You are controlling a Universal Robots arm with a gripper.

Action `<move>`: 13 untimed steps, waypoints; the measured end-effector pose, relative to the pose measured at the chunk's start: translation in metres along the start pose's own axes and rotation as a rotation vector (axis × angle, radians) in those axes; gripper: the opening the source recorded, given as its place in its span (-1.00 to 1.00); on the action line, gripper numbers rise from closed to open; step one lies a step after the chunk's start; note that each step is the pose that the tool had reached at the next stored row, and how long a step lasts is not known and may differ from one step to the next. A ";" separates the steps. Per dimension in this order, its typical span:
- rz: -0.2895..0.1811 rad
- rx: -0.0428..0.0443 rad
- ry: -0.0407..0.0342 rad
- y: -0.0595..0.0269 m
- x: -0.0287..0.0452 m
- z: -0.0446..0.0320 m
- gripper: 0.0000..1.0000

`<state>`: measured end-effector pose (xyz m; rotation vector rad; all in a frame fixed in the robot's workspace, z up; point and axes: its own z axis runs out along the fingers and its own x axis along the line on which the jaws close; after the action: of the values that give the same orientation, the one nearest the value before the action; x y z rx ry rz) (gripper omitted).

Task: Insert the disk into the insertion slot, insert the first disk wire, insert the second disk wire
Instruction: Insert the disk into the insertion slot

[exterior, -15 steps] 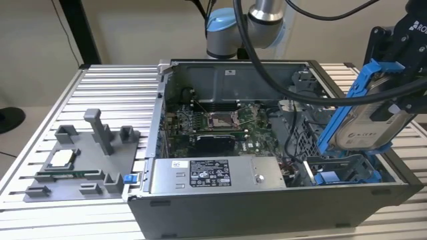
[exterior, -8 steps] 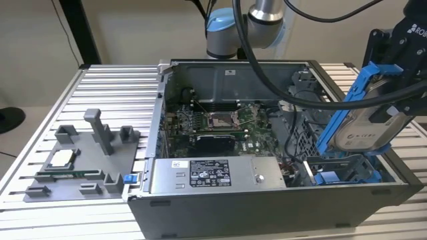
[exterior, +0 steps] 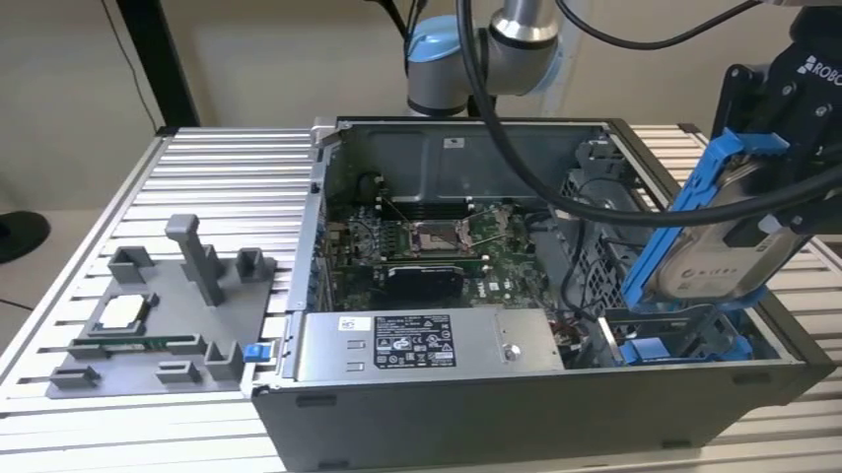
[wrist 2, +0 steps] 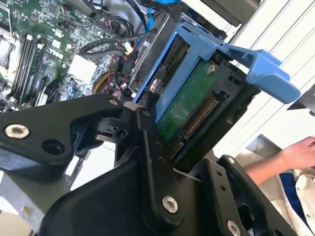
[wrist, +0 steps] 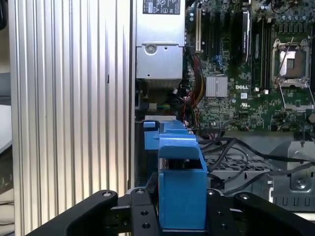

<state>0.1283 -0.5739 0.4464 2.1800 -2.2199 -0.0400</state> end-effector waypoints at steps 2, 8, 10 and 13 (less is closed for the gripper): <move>0.000 0.0000 0.0001 0.0000 0.0000 0.0004 -1.00; 0.000 0.0000 -0.0002 -0.0001 0.0000 0.0016 -1.00; 0.000 0.0000 0.0000 -0.0001 0.0000 0.0028 -1.00; 0.000 0.0000 -0.0001 -0.0002 0.0000 0.0050 -1.00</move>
<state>0.1283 -0.5739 0.4415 2.1800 -2.2200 -0.0400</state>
